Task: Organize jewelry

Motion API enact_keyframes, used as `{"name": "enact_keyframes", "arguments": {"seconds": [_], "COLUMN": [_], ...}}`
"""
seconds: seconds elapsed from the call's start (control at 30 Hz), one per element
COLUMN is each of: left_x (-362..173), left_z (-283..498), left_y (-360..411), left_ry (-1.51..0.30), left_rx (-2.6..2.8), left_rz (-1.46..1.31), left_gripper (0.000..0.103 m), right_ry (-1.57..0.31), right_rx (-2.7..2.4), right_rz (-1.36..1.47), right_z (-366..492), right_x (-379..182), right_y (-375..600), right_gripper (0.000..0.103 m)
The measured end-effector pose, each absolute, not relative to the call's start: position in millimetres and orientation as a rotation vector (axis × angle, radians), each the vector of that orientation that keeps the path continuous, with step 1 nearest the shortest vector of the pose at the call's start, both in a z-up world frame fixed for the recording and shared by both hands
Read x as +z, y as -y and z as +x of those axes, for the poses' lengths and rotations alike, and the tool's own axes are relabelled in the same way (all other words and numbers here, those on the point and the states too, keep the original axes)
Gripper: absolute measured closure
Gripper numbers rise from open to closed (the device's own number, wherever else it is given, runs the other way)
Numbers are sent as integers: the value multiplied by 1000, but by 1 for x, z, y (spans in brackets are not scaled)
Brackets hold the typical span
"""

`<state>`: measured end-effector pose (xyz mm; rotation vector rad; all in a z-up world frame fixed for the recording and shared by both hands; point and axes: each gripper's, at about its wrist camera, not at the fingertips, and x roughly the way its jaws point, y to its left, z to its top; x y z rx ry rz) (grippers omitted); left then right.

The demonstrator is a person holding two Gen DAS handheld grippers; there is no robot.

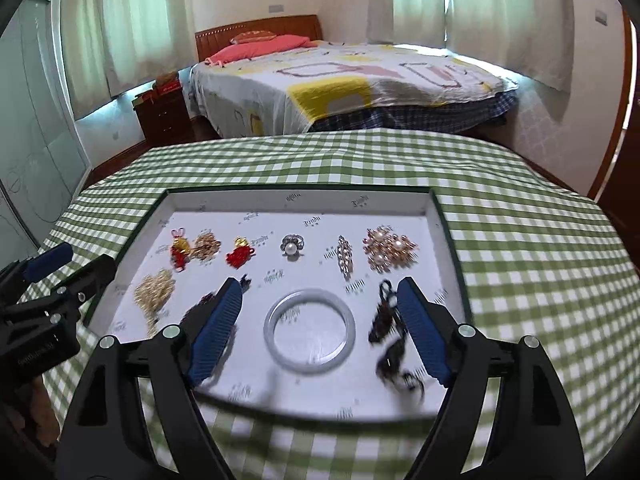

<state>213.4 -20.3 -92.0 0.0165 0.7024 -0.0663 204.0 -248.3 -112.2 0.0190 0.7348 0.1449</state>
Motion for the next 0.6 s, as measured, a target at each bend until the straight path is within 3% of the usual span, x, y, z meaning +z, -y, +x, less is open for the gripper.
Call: {"name": "enact_keyframes", "arguments": {"seconds": [0.6], "left_x": [-19], "left_z": [105], "left_y": [-2], "left_ry": [-569], "left_rx": [-7], "left_rz": [6], "left_gripper": [19], "right_ry": [-548], "right_rx": [153], "right_rz": [-31], "right_z": [82], "right_x": [-25], "right_y": [246], "right_gripper": [20]}}
